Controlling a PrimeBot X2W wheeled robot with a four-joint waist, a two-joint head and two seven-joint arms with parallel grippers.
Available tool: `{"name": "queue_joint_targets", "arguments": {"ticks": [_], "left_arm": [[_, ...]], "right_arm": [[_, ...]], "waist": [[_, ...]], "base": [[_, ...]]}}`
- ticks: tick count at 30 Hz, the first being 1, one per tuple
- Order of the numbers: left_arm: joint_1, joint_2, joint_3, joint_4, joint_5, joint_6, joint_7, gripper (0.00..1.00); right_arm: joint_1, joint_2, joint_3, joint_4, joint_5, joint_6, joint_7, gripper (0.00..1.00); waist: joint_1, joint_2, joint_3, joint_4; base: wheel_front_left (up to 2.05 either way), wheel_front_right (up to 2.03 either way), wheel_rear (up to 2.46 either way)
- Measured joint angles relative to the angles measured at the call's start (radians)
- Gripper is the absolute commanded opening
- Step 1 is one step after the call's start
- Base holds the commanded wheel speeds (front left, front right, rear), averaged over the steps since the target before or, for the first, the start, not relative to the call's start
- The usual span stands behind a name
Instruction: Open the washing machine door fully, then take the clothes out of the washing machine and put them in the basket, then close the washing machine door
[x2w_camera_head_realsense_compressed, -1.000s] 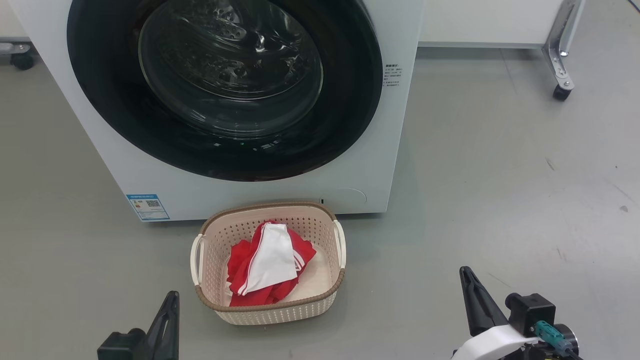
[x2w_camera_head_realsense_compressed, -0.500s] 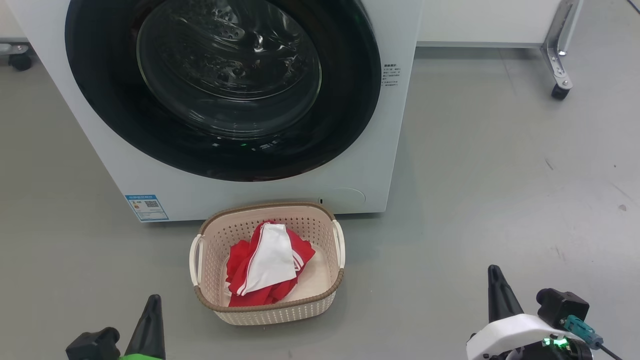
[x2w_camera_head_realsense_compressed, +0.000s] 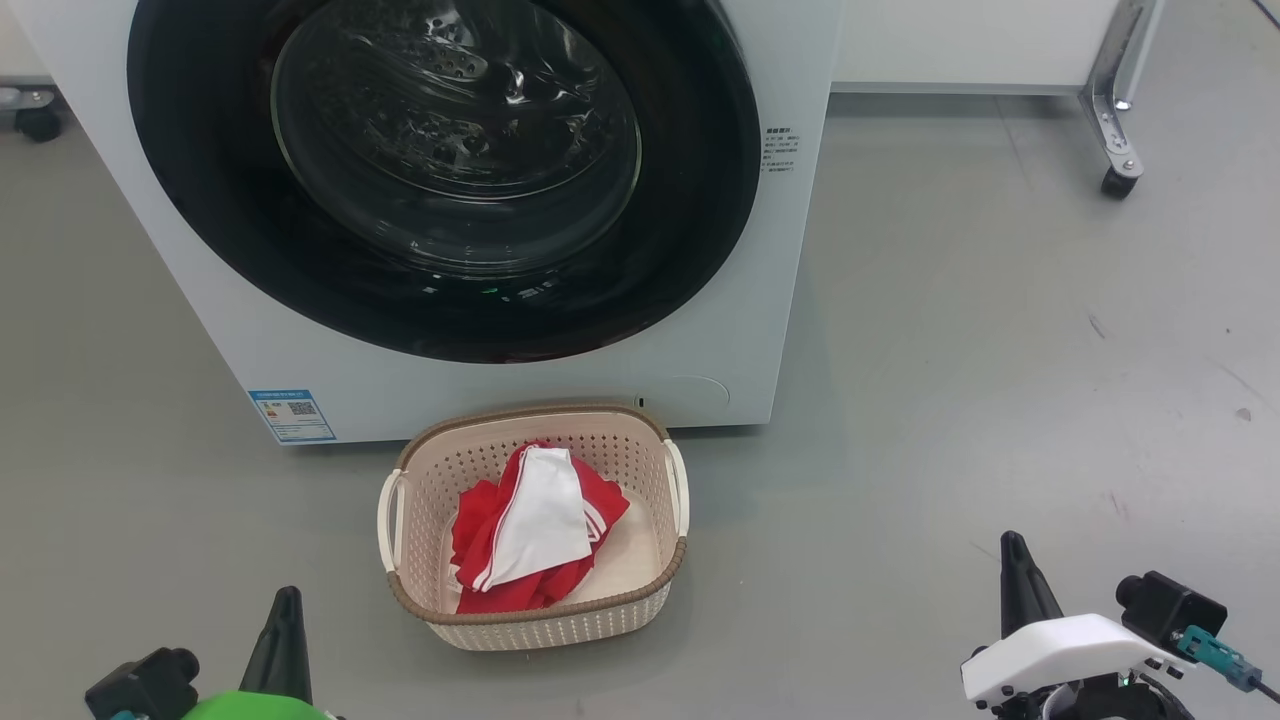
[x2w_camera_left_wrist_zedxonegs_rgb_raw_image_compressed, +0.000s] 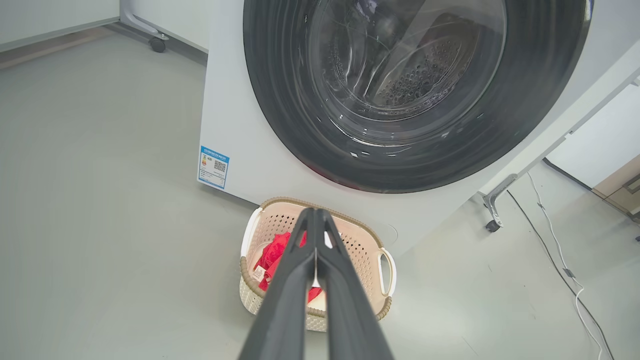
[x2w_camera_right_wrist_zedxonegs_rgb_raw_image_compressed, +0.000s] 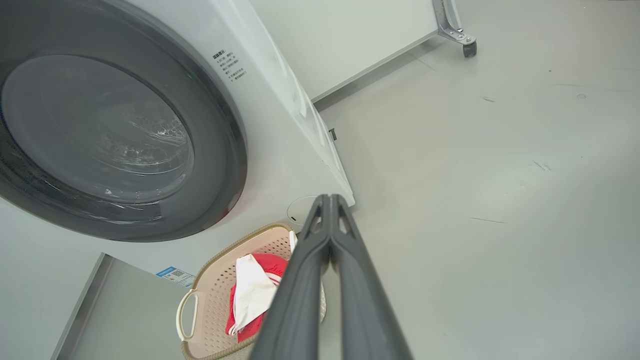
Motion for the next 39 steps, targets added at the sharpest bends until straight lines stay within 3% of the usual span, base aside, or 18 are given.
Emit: {"name": "queue_joint_targets", "arguments": {"ticks": [39], "left_arm": [[-0.085,-0.007,0.084,0.043,-0.519,-0.050,0.122,0.00]], "right_arm": [[-0.055,-0.021,-0.128,0.000,0.524,0.061,0.130,0.00]], "waist": [[0.0000,0.0000,0.000,-0.008]], "base": [[0.00,0.00,0.00]]}}
